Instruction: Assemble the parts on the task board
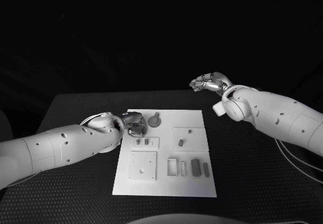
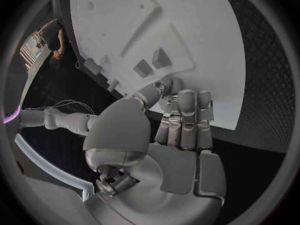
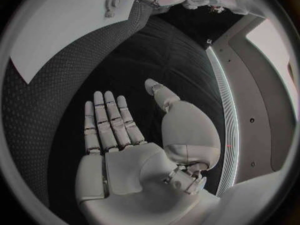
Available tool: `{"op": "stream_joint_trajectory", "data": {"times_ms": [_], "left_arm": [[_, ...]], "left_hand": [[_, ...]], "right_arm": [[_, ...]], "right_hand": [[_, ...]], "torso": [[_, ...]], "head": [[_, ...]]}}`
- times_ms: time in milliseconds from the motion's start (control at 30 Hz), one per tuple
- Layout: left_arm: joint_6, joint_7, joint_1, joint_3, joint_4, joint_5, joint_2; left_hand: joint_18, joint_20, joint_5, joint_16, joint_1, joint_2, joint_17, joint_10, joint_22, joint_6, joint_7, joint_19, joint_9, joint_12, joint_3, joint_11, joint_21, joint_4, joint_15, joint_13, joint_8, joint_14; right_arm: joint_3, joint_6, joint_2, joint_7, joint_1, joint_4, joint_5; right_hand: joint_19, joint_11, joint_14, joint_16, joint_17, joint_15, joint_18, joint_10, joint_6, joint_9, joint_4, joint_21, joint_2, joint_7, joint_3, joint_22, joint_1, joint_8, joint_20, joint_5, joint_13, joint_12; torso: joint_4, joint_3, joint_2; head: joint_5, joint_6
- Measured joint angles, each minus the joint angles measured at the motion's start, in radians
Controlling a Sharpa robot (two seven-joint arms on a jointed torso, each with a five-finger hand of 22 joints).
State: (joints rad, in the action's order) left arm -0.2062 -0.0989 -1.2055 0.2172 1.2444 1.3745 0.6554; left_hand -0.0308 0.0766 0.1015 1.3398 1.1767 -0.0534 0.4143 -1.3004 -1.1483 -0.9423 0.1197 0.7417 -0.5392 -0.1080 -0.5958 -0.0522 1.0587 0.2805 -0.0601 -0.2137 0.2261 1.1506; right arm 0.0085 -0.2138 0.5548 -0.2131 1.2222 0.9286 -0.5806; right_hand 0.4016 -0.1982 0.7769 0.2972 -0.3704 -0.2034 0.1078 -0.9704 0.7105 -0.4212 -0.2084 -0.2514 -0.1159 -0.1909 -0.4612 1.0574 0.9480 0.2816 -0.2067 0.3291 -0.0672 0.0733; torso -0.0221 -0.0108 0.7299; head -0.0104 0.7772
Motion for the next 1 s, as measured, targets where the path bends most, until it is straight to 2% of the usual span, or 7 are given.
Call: {"op": "stream_joint_trajectory", "data": {"times_ms": [100,200,433,733,800,900,1000], "left_arm": [[0.002,-0.002,-0.001,-0.001,0.000,-0.003,0.001],[0.003,-0.005,-0.001,-0.001,-0.001,-0.006,0.001],[0.003,-0.008,-0.002,-0.002,-0.003,-0.008,0.004],[-0.004,-0.006,-0.002,-0.003,-0.015,-0.008,0.008],[-0.012,-0.004,-0.002,-0.004,-0.024,-0.009,0.013],[-0.026,-0.002,-0.002,-0.006,-0.041,-0.025,0.020],[-0.040,0.000,-0.001,-0.009,-0.059,-0.052,0.025]], "left_hand": [[0.000,0.000,-0.005,0.005,-0.002,-0.023,0.000,0.000,-0.002,0.032,0.000,0.000,0.006,0.003,0.002,0.000,-0.002,0.002,0.001,0.000,-0.013,-0.002],[0.000,0.000,-0.006,0.005,0.003,-0.035,-0.003,0.000,-0.004,0.061,-0.011,0.000,0.009,0.005,0.006,0.000,-0.004,0.006,0.001,0.000,-0.023,-0.002],[0.000,0.000,-0.006,0.005,0.012,-0.047,-0.006,0.000,-0.007,0.128,-0.026,0.000,0.024,0.012,0.017,0.000,-0.010,0.005,0.001,0.000,-0.049,-0.009],[0.000,0.000,-0.006,0.009,0.014,-0.053,-0.008,-0.001,-0.008,0.140,-0.028,0.000,0.032,0.012,0.017,0.001,-0.010,0.005,0.001,-0.005,-0.053,-0.009],[0.000,0.000,-0.006,0.009,0.014,-0.053,-0.009,-0.001,-0.009,0.135,-0.021,0.000,0.031,0.012,0.019,0.001,-0.010,0.004,0.001,-0.005,-0.049,-0.009],[0.000,-0.001,-0.006,0.000,0.014,-0.053,-0.018,0.004,-0.009,0.111,0.006,-0.008,0.023,0.032,0.021,0.001,-0.023,0.001,0.012,-0.003,-0.029,-0.032],[0.000,-0.002,-0.006,-0.004,0.014,-0.053,-0.022,0.005,-0.009,0.102,0.014,-0.013,0.018,0.035,0.021,0.002,-0.026,0.001,0.015,0.002,-0.017,-0.038]], "right_arm": [[0.000,0.000,0.000,0.000,0.000,0.000,0.000],[0.000,0.000,0.000,0.000,0.000,0.000,0.000],[0.000,0.000,0.001,0.000,0.000,0.000,0.000],[0.000,0.001,0.007,0.001,0.000,0.000,-0.001],[0.000,0.003,0.012,0.003,-0.001,0.002,-0.005],[0.000,0.004,0.024,0.003,-0.003,0.010,-0.022],[0.000,0.004,0.037,0.003,-0.008,0.024,-0.053]], "right_hand": [[0.000,0.000,0.000,0.000,0.000,0.000,0.000,0.000,0.000,0.000,0.000,0.000,0.000,0.000,0.000,0.000,0.000,0.000,0.000,0.000,0.000,0.000],[0.000,0.000,0.000,0.000,0.001,0.000,0.000,0.000,0.000,0.000,0.000,0.000,0.000,0.000,0.000,0.000,0.000,0.000,0.000,0.000,0.000,0.000],[0.000,0.000,0.000,0.000,0.001,0.000,0.000,0.000,0.000,0.001,0.000,0.004,0.000,0.000,0.000,0.001,0.000,0.000,0.000,0.000,0.000,0.000],[0.000,0.000,0.000,0.000,0.001,0.000,0.000,0.000,0.000,0.001,0.000,0.004,0.000,0.000,0.000,0.002,0.000,0.000,0.000,0.000,0.000,-0.004],[0.000,0.000,-0.004,0.000,0.002,-0.004,0.000,0.000,0.000,0.002,0.000,0.008,0.000,0.000,0.000,0.004,0.000,0.000,0.000,0.000,0.000,-0.004],[0.004,0.000,-0.004,0.000,0.002,-0.004,0.000,0.000,0.000,0.002,-0.015,0.008,0.010,0.000,-0.015,0.010,0.021,0.005,0.004,-0.012,0.000,-0.004],[0.038,0.000,0.020,0.012,-0.002,0.005,0.000,-0.025,0.009,0.002,-0.036,0.008,0.008,0.001,-0.036,0.015,0.058,0.016,0.009,-0.031,-0.004,0.000]], "torso": [[-0.0001,0.0000,0.000],[0.0000,0.0000,0.000],[0.0004,0.0004,0.000],[0.0004,0.0005,0.000],[0.0003,0.0005,0.000],[0.0003,0.0005,0.000],[0.0003,0.0004,0.000]], "head": [[0.000,0.000],[0.000,0.000],[0.001,-0.001],[0.001,-0.003],[0.001,-0.005],[0.001,-0.008],[0.001,-0.011]]}}
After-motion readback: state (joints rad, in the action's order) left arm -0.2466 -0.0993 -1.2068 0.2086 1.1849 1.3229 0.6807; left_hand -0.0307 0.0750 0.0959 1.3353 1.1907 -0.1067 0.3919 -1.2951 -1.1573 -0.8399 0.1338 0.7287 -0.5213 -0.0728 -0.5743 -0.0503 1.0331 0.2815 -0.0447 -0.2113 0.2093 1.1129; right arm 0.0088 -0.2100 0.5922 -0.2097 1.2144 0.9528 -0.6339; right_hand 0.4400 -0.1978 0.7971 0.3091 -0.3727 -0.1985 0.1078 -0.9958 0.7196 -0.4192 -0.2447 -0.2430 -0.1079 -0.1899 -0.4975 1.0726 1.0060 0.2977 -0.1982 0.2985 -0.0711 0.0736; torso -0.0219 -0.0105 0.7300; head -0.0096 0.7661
